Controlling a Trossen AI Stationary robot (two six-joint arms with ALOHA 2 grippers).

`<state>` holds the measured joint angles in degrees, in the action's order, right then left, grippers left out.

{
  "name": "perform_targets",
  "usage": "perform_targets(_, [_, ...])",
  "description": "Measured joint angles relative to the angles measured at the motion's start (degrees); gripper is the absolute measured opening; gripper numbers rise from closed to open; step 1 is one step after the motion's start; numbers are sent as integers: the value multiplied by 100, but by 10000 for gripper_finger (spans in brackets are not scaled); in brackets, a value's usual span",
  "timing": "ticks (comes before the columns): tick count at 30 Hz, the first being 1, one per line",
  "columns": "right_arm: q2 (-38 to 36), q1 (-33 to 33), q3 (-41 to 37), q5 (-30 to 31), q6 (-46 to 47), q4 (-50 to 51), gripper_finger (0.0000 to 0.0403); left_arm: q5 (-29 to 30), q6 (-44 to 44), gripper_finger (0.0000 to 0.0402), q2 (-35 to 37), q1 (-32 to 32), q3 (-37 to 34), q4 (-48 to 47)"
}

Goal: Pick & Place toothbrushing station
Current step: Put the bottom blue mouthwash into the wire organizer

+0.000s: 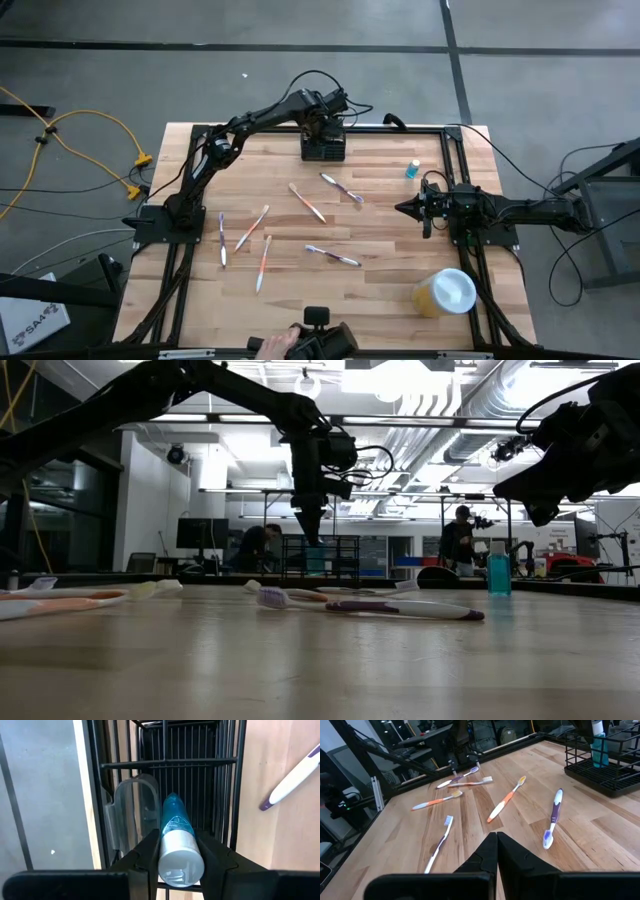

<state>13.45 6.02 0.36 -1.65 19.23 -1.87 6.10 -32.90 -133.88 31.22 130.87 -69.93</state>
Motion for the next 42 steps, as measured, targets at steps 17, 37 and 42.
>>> perform_targets(17, [0,-2,0,0,2,-2,2,9,726,88,-39,-31,196,-616])
perform_targets(37, [0,0,0,0,2,0,2,-135,1053,88,-44,-37,404,-684])
perform_targets(42, [0,0,0,0,2,0,2,-137,1155,88,-42,-37,404,-776])
